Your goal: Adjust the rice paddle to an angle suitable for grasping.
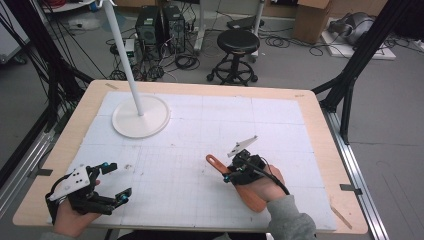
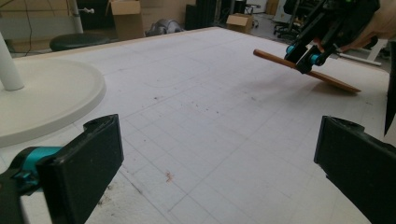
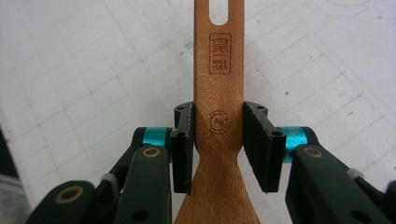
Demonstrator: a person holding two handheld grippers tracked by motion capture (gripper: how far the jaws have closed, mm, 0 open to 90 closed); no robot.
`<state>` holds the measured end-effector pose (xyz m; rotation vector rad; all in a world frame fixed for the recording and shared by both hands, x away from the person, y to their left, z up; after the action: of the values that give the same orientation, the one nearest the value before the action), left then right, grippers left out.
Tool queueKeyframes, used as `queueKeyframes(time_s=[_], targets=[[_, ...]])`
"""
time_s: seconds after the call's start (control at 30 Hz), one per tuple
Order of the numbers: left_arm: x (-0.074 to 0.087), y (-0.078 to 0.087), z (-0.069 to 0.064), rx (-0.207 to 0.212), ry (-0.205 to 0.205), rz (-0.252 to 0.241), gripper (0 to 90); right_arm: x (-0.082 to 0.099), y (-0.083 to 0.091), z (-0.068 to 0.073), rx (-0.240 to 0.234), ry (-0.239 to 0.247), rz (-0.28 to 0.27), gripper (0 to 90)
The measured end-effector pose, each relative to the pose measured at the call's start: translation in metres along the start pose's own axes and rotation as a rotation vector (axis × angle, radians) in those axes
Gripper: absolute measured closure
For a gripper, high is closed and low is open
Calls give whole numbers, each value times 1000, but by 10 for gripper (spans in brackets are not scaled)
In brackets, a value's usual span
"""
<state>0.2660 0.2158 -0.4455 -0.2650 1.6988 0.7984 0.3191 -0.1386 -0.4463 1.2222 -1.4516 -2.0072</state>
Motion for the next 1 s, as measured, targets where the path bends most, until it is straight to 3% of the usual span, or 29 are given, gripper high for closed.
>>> queueKeyframes(time_s=[0.23, 0.27, 0.33, 0.4, 0.53, 1.0], targets=[[-1, 0, 0, 0, 0, -2, 18, 2, 13, -6, 22, -18, -60, 644], [-2, -1, 0, 2, -1, -3, 18, 2, 20, -7, 53, 2, -100, 644], [-2, -2, 0, 7, -2, -1, 18, 3, 24, -7, 68, 12, -115, 644], [-2, -5, -1, 12, -7, 2, 18, 3, 35, -7, 100, 20, -165, 644], [-2, -7, 0, 16, -8, 5, 18, 4, 47, -10, 109, 9, -226, 644], [-5, -8, -1, 18, -13, 1, 18, 8, 66, -14, 110, -12, -311, 644]])
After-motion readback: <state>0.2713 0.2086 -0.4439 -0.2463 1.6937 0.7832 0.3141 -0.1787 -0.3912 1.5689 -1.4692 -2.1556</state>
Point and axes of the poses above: each handheld gripper's, and its own axes: y roughly backward along the jaws, x roughly out of its underside, z roughly to its left, the point moved 7 cm from there along -y, roughly forward along the jaws, and after that the axes turned 9 degrees about z, right-handed, at the moved point
